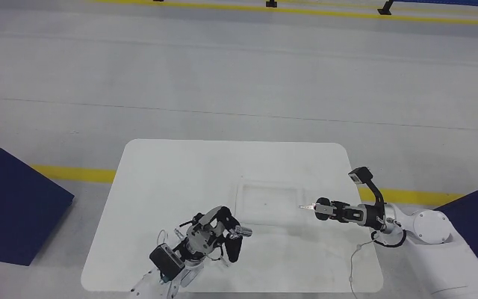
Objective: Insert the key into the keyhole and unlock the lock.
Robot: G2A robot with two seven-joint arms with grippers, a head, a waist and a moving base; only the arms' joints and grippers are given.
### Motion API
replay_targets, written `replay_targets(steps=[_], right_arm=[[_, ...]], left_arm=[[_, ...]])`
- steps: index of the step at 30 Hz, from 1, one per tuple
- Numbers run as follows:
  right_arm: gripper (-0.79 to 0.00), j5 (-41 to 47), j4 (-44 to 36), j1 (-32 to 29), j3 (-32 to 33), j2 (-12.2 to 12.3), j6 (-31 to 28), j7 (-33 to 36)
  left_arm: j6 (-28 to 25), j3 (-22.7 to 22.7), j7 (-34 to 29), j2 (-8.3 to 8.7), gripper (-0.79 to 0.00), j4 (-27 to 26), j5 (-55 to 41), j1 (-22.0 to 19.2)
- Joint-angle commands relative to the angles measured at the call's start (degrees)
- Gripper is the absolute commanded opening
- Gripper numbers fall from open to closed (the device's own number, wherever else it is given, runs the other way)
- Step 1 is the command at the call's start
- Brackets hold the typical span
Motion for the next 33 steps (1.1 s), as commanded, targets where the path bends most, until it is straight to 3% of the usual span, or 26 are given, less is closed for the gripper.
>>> replay_targets(steps=[1,9,15,33], right_arm=[[-0.785,0.0,0.0,0.0,0.0,0.0,0.0,0.0],[-0.785,0.0,0.0,0.0,0.0,0.0,0.0,0.0],[-0.785,0.0,0.0,0.0,0.0,0.0,0.0,0.0],[-0.785,0.0,0.0,0.0,0.0,0.0,0.0,0.0]], left_arm=[[0.1,0.0,-0.1,0.0,-0.785,0.0,0.1,0.0],[0.0,-0.1,-0.4,-0.02,-0.785,-0.2,-0.3,0.1],[-5.0,-0.1,-1.4,-0.87,-0.785,-2.0,-6.0,2.0],[-16.1,5.6,2.4,-7.1,-0.785,6.4,-17.6,-0.6]])
